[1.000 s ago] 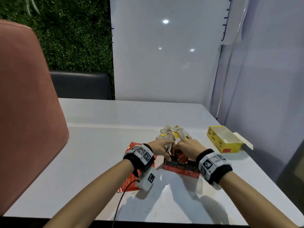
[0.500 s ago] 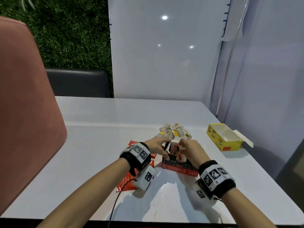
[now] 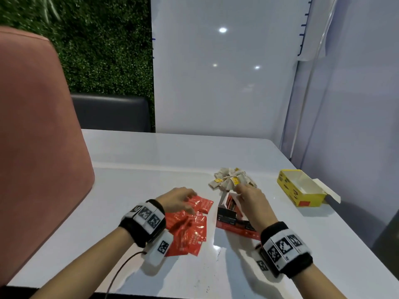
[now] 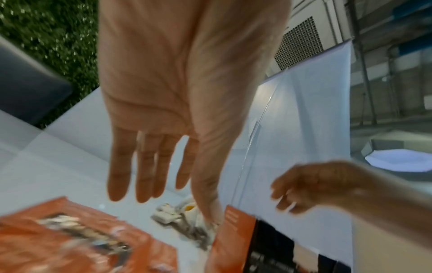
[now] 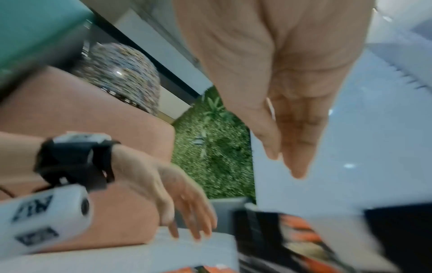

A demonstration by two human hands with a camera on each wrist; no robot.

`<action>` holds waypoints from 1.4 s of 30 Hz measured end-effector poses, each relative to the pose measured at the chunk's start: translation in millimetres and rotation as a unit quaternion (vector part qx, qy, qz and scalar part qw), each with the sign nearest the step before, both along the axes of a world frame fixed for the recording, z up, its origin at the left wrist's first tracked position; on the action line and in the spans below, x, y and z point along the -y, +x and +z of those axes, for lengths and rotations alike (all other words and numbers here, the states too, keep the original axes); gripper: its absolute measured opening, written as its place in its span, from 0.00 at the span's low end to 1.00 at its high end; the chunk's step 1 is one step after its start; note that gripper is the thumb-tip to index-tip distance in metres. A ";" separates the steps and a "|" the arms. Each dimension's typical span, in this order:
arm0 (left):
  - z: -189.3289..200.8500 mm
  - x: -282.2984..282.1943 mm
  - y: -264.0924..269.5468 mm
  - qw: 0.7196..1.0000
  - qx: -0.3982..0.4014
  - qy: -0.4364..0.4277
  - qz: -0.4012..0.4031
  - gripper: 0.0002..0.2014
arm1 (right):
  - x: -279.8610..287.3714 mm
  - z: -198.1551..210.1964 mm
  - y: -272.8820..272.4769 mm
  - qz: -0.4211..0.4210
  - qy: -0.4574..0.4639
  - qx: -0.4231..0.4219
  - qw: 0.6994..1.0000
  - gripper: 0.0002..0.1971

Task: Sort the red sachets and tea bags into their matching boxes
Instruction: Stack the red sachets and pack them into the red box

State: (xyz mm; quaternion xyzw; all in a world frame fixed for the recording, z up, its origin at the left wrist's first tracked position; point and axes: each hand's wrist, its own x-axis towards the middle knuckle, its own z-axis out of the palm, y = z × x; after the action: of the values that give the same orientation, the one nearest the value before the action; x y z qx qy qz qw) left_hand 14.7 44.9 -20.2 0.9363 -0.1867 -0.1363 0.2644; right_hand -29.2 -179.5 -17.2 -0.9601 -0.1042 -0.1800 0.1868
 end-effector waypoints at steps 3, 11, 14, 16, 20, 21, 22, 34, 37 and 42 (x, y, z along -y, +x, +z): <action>-17.1 -26.6 -13.4 0.996 -0.050 0.074 0.024 0.35 | -35.1 1.5 -7.7 0.102 -0.011 0.002 0.995 0.10; -50.4 -19.4 -40.0 0.972 0.065 0.221 0.042 0.48 | -100.4 -53.7 17.1 0.114 -0.211 -0.248 0.939 0.41; -45.2 -17.8 -42.9 0.976 0.058 0.208 0.027 0.42 | -103.2 -53.8 19.5 0.102 -0.216 -0.223 0.945 0.41; -39.9 -19.0 -44.3 0.977 0.060 0.201 0.031 0.38 | -102.7 -52.6 19.6 0.098 -0.178 -0.218 0.955 0.34; -23.0 -35.3 -41.0 0.987 0.071 0.135 0.057 0.24 | -88.2 -32.6 15.7 0.113 -0.057 -0.196 0.972 0.16; -17.5 -41.5 -41.3 0.990 0.069 0.103 0.067 0.18 | -81.6 -24.7 13.1 0.118 -0.019 -0.193 0.974 0.14; -11.9 -48.2 -43.0 0.993 0.063 0.056 0.080 0.14 | -73.9 -17.1 9.7 0.121 0.019 -0.187 0.975 0.10; -24.1 -32.5 -80.5 0.748 -0.352 -0.544 0.143 0.27 | -51.5 -15.9 -54.8 0.100 0.607 -0.207 0.760 0.13; -25.4 -31.0 -83.1 0.662 -0.414 -0.610 0.139 0.26 | -55.2 -32.7 -63.8 0.070 0.678 -0.207 0.701 0.11; -21.2 -25.1 -87.2 0.590 -0.456 -0.658 0.106 0.34 | -70.1 -34.0 -69.4 0.043 0.575 0.001 0.817 0.15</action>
State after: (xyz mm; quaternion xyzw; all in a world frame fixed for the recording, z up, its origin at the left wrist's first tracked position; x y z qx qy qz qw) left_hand -72.5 70.1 -41.4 0.3365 0.0201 -0.3560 0.8716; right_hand -98.6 -109.4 -51.2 -0.6727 -0.0236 -0.2001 0.7120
